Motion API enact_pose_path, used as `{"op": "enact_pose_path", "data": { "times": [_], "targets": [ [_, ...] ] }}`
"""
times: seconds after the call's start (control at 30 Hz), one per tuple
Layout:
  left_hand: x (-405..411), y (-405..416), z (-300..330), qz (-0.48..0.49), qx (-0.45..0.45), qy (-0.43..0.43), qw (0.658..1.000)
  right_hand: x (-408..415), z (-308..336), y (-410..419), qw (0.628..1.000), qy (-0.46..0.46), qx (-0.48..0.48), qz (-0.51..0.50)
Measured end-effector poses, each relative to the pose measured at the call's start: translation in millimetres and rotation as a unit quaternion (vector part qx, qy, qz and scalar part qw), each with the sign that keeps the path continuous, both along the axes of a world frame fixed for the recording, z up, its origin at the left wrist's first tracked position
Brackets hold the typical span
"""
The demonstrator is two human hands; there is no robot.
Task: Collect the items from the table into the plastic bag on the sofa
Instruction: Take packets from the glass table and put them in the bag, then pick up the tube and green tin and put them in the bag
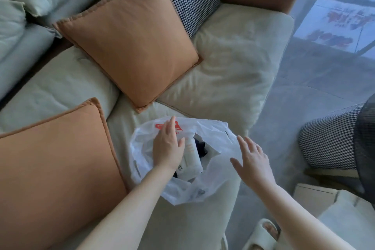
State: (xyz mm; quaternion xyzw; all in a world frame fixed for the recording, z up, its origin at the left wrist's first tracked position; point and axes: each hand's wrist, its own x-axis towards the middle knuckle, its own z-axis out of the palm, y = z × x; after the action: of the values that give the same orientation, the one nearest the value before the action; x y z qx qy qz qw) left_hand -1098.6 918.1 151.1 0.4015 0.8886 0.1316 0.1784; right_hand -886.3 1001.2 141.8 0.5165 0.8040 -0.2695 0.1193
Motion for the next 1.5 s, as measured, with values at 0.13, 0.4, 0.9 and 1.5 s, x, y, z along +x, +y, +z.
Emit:
{"op": "enact_pose_path", "data": {
  "times": [0.13, 0.4, 0.9, 1.5],
  "targets": [
    [71, 35, 7, -0.101, -0.051, -0.077, 0.991, 42, 6, 5, 1.0, -0.016, 0.003, 0.0],
    [206, 85, 3, -0.218, -0.214, -0.148, 0.941, 168, 7, 17, 0.995, -0.057, -0.022, -0.082],
    [462, 148, -6, -0.436, -0.276, -0.084, 0.852, 432, 0, -9, 0.939, -0.054, -0.011, -0.338],
    [654, 215, -48, -0.571, -0.222, -0.024, 0.79, 582, -51, -9, 0.865, -0.046, -0.061, -0.496]
  ]
}}
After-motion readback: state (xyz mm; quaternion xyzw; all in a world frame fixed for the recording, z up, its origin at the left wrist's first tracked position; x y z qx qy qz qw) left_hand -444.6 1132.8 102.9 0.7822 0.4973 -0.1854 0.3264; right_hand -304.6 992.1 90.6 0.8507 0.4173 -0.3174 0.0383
